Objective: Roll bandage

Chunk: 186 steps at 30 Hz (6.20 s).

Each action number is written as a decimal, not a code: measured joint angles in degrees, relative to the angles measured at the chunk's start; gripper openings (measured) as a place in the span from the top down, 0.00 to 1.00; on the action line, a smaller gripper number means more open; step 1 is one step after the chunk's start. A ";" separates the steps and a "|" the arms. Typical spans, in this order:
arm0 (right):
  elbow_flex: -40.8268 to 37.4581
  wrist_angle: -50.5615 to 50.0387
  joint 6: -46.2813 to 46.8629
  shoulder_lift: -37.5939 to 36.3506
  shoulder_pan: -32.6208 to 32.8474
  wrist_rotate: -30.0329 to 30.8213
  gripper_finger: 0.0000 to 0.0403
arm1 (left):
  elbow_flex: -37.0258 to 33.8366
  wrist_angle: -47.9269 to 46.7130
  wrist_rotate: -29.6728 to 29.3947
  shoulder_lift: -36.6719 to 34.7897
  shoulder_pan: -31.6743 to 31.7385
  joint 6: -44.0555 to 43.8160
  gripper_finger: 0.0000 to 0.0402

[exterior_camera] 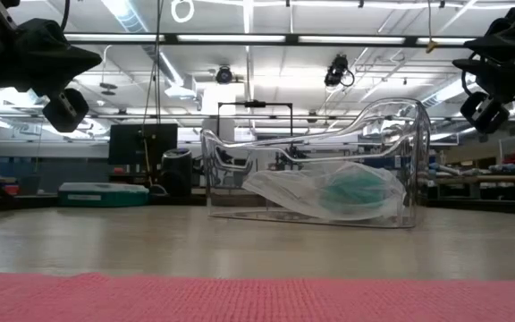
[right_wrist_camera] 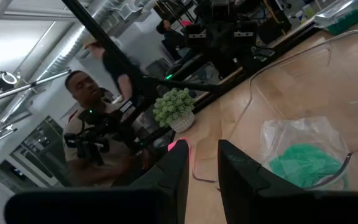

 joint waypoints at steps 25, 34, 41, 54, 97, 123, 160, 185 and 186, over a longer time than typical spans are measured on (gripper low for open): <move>0.00 0.01 -0.01 0.01 0.00 0.00 0.81 | -0.01 0.01 0.00 0.00 0.00 0.02 0.97; 0.00 0.02 0.00 0.01 -0.02 0.00 0.81 | -0.01 0.00 0.00 0.00 -0.01 0.01 0.97; 0.00 0.00 -0.02 0.02 0.00 -0.01 0.81 | -0.02 0.01 0.00 0.00 0.01 0.00 0.97; 0.00 0.00 0.00 0.00 0.00 0.00 0.81 | -0.01 0.01 0.01 0.00 0.00 0.00 0.97; 0.00 2.38 -0.56 0.00 -0.02 -1.03 0.81 | -0.02 4.67 -0.15 0.00 -0.01 -0.02 0.97; 0.02 -0.41 -7.02 1.63 -0.02 1.60 0.81 | -0.02 5.80 -17.97 0.00 -0.01 10.61 0.97; 0.02 -0.27 -13.94 2.49 -17.25 1.14 0.87 | 19.68 5.02 -20.25 43.20 -3.11 26.35 0.97; 0.02 -0.04 -16.36 2.51 -25.90 -10.94 0.93 | 35.73 4.95 -20.22 71.61 -16.64 15.91 0.97; 0.02 -0.06 -16.12 2.52 -25.90 -11.29 0.93 | 35.90 4.92 -19.66 71.66 -16.84 15.86 0.97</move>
